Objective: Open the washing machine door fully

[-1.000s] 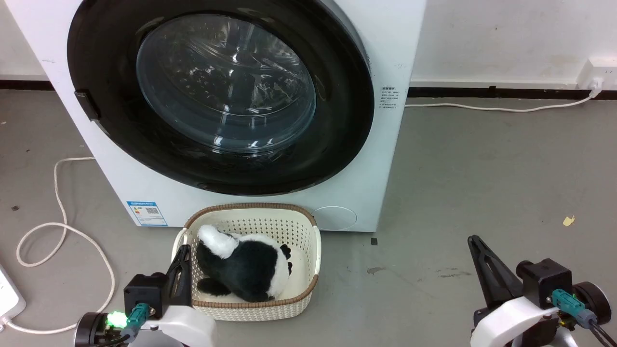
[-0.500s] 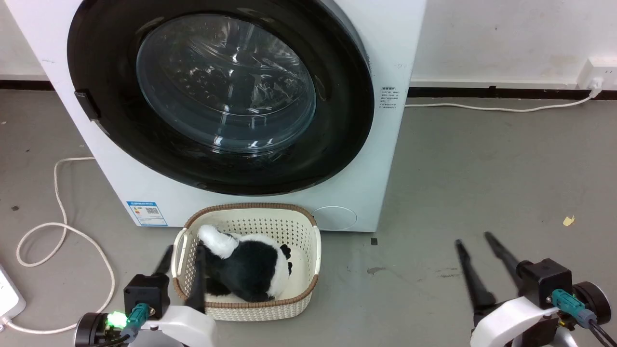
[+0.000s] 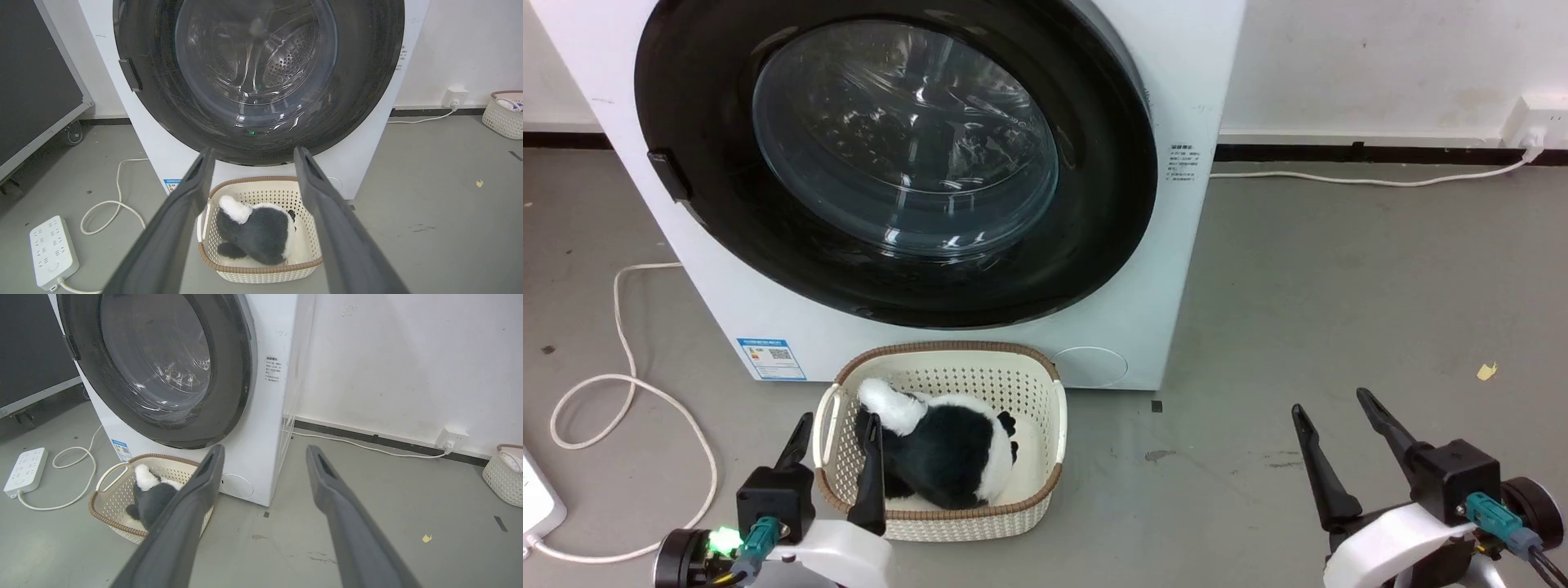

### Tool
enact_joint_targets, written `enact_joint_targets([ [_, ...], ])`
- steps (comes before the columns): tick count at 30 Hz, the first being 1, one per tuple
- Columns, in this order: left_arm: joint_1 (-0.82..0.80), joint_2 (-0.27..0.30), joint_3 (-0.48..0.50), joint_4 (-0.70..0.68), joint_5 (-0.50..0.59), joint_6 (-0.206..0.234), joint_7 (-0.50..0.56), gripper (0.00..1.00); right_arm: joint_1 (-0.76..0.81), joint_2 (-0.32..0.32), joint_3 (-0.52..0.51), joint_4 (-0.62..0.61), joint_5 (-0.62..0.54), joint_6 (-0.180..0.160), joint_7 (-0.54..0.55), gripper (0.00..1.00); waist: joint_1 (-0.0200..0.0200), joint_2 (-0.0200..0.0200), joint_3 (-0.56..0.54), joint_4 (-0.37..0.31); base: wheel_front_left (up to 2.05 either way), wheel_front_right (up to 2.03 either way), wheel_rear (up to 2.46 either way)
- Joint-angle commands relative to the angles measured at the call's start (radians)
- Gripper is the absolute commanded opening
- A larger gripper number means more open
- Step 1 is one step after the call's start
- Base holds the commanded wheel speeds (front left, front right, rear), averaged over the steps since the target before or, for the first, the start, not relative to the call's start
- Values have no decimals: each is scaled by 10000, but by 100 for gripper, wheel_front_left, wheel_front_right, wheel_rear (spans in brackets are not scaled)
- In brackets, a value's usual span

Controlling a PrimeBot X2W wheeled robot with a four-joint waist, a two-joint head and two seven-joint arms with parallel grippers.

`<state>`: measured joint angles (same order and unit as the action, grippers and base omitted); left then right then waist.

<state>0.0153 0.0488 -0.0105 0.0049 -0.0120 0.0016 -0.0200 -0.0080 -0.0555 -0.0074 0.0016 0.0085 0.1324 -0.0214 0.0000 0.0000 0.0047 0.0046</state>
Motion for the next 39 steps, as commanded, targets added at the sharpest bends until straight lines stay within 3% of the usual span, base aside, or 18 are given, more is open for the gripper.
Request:
enact_joint_targets([
  [1,23,2,-13,6,-26,86,-117,100,48,6,-30,19,0,-2,-114,100,0,0,17,26,0,0,0],
  [10,-67,3,-150,-30,-82,194,-306,100,-48,-121,-54,-38,-111,-3,-302,100,0,0,238,236,0,0,0],
  [23,-437,4,-509,-248,-252,507,-619,100,-978,-1022,81,-277,141,-5,-224,100,0,0,1026,752,0,0,0],
  [24,-478,5,-544,-263,-268,536,-640,100,-1065,-1094,90,-306,195,-5,-188,65,0,0,1090,793,0,0,0],
  [25,-520,5,-577,-282,-285,568,-661,100,-1155,-1171,106,-337,250,-6,-154,1,0,0,1153,833,0,0,0],
  [39,-996,6,-981,-475,-513,900,-953,100,-3038,-1645,-190,-267,1739,-7,542,0,0,0,2008,1410,0,0,0],
])
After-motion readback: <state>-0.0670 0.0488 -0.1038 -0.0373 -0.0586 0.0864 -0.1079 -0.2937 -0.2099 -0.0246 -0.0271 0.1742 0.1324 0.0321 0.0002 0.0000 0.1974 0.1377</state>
